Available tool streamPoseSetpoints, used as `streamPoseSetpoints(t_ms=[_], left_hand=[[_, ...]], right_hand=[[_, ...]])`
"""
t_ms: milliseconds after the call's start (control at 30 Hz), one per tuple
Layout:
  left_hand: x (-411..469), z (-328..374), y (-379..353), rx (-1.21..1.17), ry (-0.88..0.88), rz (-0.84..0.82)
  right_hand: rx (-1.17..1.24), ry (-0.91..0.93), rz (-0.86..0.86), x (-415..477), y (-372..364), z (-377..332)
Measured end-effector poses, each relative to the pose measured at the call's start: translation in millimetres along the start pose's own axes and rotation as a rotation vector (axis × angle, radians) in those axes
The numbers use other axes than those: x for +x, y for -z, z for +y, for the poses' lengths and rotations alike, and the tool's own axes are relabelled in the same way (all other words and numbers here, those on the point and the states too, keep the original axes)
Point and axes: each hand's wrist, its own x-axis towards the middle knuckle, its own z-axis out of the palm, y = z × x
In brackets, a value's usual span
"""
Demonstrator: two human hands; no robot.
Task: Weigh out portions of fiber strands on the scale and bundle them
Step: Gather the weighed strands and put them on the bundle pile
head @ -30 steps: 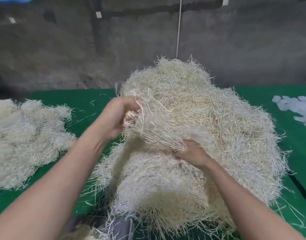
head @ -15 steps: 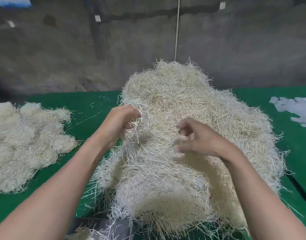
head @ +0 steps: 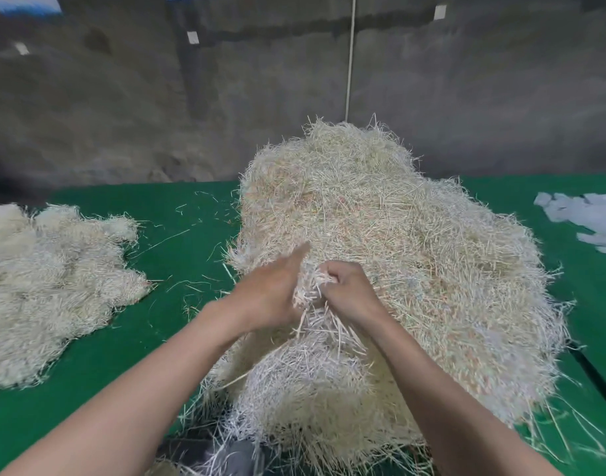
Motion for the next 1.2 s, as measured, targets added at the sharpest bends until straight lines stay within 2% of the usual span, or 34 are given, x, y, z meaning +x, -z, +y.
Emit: streamPoseSetpoints(t_ms=[67, 100, 167, 200, 267, 300, 333, 367, 400, 433, 467, 533, 567, 667, 733, 800, 900, 933, 1000, 1067, 1133, 1200], left_hand=[[7.6, 1.3, -12.8, 0.09, -0.035, 0.043], [9.8, 1.9, -12.2, 0.086, 0.014, 0.098], [15.2, -3.6, -9.1, -0.143, 0.153, 0.186], [18.3, -6.8, -7.6, -0.405, 0.255, 0.236], [18.7, -4.9, 4.3, -1.091, 0.44, 0.308], [18.0, -3.8, 10.1, -1.42, 0.44, 0.267], [18.1, -4.0, 14.6, -1.702, 0.366, 0.197], [17.7, -6.3, 18.9, -1.906, 0.298, 0.152], [18.8, -8.4, 21.6, -2.013, 0.255, 0.15], [21.1, -10.5, 24.1, -2.03, 0.25, 0.194], [23.7, -13.4, 23.8, -1.916, 0.288, 0.293], [23.4, -17.5, 20.7, -1.567, 0.47, 0.543], [23.2, -23.7, 18.5, -1.525, 0.544, 0.651], [16.2, -53.6, 25.3, -1.856, 0.674, 0.821], [10.6, -73.9, 28.6, -1.824, 0.705, 0.8], [7.1, -76.3, 24.9, -1.748, 0.671, 0.706], [3.5, -58.3, 19.7, -1.7, 0.54, 0.6], [2.6, -53.8, 21.0, -1.693, 0.495, 0.589], [-0.1, -47.6, 27.7, -1.667, 0.409, 0.581], [-3.2, -44.2, 32.7, -1.681, 0.318, 0.561], [-8.9, -36.9, 37.2, -1.756, 0.218, 0.517], [-13.4, -32.4, 42.1, -1.793, 0.136, 0.519]], right_hand=[[-0.093, 0.035, -0.024, 2.5, 4.6, -0.1], [-0.14, 0.03, -0.047, 2.9, 7.7, 2.5], [-0.151, -0.014, -0.082, 3.1, 18.4, 13.1], [-0.153, -0.039, -0.083, 3.4, 24.6, 20.7], [-0.183, -0.048, -0.081, 2.5, 32.7, 32.2], [-0.195, -0.046, -0.085, 2.0, 33.2, 36.2], [-0.201, -0.047, -0.091, 1.7, 32.5, 39.3], [-0.201, -0.045, -0.098, 1.9, 31.8, 41.7], [-0.216, -0.042, -0.104, 3.3, 32.7, 44.3], [-0.237, -0.039, -0.096, 5.0, 35.3, 46.3], [-0.261, -0.041, -0.078, 7.3, 39.5, 48.3], [-0.301, -0.031, -0.014, 16.6, 47.9, 45.7], [-0.323, -0.025, 0.017, 21.0, 52.8, 43.0], [-0.513, -0.061, 0.124, 28.7, 69.7, 39.4], [-0.705, -0.122, 0.172, 27.1, 79.4, 38.2], [-0.74, -0.192, 0.153, 22.2, 79.1, 31.1], [-0.701, -0.204, -0.031, 19.4, 66.3, 0.8], [-0.732, -0.134, -0.058, 19.6, 63.0, -13.0], [-0.701, 0.138, 0.034, 18.1, 55.0, -40.4], [-0.498, 0.362, 0.055, 13.5, 36.1, -61.1], [-0.352, 0.331, -0.128, 8.0, 5.0, -63.3], [-0.401, 0.164, -0.308, 6.8, -22.1, -45.8]])
